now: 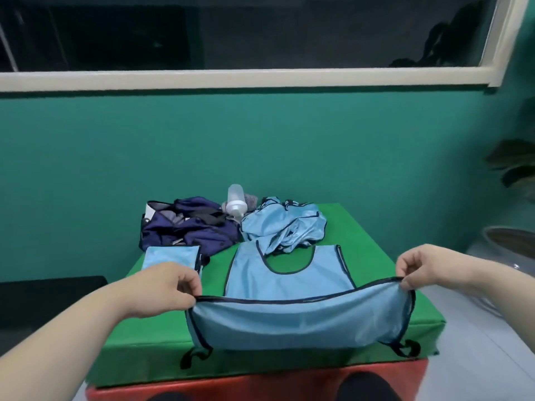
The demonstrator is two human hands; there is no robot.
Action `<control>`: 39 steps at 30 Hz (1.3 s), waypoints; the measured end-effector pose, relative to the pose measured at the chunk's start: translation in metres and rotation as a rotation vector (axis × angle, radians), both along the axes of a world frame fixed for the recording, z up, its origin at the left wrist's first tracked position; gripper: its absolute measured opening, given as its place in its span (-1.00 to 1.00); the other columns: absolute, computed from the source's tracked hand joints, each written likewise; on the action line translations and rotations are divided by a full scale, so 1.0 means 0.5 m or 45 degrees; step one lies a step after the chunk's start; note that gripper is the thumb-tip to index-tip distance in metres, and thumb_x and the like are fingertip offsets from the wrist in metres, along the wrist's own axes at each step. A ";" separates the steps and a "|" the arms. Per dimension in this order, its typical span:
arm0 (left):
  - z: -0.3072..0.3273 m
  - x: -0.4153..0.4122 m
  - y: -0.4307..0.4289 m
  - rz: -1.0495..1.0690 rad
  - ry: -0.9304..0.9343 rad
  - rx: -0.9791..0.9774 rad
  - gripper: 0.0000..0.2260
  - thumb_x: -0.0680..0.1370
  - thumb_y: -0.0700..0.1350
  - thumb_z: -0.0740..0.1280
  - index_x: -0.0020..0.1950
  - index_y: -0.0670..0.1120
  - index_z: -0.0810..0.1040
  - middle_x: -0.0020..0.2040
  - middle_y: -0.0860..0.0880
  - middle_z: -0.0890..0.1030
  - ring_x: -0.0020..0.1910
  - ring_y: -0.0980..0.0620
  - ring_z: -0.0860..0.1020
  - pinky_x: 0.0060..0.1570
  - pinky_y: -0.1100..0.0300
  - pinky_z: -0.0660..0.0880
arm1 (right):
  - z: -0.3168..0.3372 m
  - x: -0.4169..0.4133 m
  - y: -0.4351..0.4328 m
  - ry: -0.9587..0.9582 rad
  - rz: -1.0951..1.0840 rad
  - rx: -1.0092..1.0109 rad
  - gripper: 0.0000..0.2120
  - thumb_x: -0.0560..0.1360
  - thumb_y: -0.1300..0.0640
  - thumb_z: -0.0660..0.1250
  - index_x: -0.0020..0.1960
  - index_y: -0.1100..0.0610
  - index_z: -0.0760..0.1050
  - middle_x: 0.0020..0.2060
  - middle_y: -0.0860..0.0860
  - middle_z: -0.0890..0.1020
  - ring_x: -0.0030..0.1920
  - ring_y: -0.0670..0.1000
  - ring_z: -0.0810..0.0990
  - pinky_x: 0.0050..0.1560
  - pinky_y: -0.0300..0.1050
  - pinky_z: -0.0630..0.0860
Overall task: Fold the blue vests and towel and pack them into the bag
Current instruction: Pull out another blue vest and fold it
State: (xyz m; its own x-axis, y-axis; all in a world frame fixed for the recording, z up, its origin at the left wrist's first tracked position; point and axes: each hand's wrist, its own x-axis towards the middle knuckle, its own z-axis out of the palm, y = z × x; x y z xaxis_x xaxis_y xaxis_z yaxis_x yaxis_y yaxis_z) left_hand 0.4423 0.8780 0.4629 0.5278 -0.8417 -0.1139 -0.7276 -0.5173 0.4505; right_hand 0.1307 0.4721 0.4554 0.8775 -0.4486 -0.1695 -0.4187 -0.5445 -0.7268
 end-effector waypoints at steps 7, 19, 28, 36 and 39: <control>-0.010 -0.029 0.025 -0.031 0.235 -0.067 -0.90 0.32 -0.08 0.41 -0.21 0.11 0.63 -0.27 0.07 0.65 -0.28 0.12 0.51 -0.17 0.14 0.45 | -0.025 -0.026 0.019 -0.104 -0.028 0.354 -0.78 0.39 0.52 0.37 -0.28 0.25 0.49 -0.42 0.10 0.46 -0.45 -0.06 0.41 -0.43 -0.33 0.36; 0.027 -0.050 0.053 -0.143 0.421 -0.183 -0.87 0.27 -0.19 0.41 -0.30 0.04 0.63 -0.33 0.05 0.57 -0.33 0.11 0.47 -0.27 0.30 0.38 | 0.026 -0.053 0.051 -0.131 0.032 0.516 -0.63 0.10 0.24 0.51 -0.15 0.28 0.47 -0.34 0.16 0.44 -0.35 0.04 0.40 -0.39 -0.22 0.39; 0.039 -0.076 0.078 -0.209 0.510 -0.249 -0.88 0.26 -0.25 0.40 -0.31 -0.04 0.62 -0.34 0.01 0.56 -0.34 0.09 0.47 -0.29 0.34 0.39 | 0.040 -0.079 0.088 -0.147 0.040 0.544 -0.75 0.19 0.35 0.42 -0.16 0.31 0.45 -0.36 0.18 0.47 -0.38 0.07 0.46 -0.38 -0.19 0.46; -0.011 0.011 -0.005 0.075 0.224 -0.274 -0.88 0.37 -0.26 0.41 -0.27 -0.03 0.63 -0.37 0.05 0.58 -0.41 0.13 0.46 -0.36 0.32 0.38 | -0.010 0.024 0.023 -0.170 -0.157 0.391 -0.78 0.43 0.47 0.32 -0.26 0.18 0.48 -0.32 0.13 0.36 -0.39 0.00 0.35 -0.42 -0.25 0.43; -0.030 0.051 -0.060 0.214 -0.060 -0.233 -0.87 0.42 -0.24 0.37 -0.23 -0.01 0.63 -0.39 0.10 0.61 -0.51 0.19 0.42 -0.46 0.32 0.35 | -0.044 0.084 -0.010 -0.249 -0.282 0.359 -0.79 0.44 0.46 0.33 -0.24 0.18 0.47 -0.38 0.09 0.43 -0.41 -0.04 0.40 -0.42 -0.25 0.43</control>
